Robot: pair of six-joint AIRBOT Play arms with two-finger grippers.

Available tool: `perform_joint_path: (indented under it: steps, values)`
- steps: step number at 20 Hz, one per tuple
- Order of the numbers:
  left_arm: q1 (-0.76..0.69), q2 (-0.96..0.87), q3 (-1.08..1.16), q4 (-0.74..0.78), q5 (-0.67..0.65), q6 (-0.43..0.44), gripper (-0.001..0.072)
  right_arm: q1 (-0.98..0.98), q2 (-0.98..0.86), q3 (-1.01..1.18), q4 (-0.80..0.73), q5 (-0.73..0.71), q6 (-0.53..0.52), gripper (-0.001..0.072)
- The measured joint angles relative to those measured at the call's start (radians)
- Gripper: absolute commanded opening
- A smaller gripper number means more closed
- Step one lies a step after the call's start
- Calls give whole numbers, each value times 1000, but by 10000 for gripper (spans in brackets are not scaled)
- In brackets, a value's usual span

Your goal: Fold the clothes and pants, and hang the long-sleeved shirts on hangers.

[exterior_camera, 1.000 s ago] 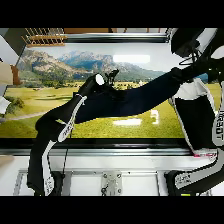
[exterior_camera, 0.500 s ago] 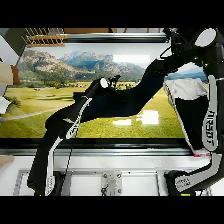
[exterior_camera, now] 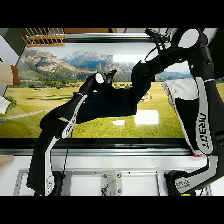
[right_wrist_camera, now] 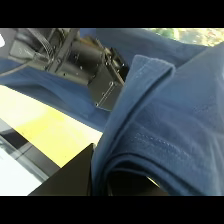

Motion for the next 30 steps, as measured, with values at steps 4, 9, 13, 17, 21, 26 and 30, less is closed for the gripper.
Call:
perform_joint_path:
  steps: [4,9,13,17,21,26,30]
  values:
    - [86,79,-11,2,-16,0,6,56,-5,0,25,-53,0,10]
    - [216,191,-14,5,-58,5,6,144,-43,0,79,-124,0,10]
    - [324,281,-14,5,-101,10,6,217,-111,0,152,-192,-13,10]
    - [425,363,-14,5,-150,24,6,298,-202,0,188,-301,-20,11]
    - [503,424,-14,5,-196,27,6,396,-317,0,229,-474,-32,541]
    - [558,469,-14,5,-220,31,6,510,-397,0,387,-703,-210,527]
    - [580,486,-14,18,-245,31,5,499,-326,-21,366,-713,-310,429]
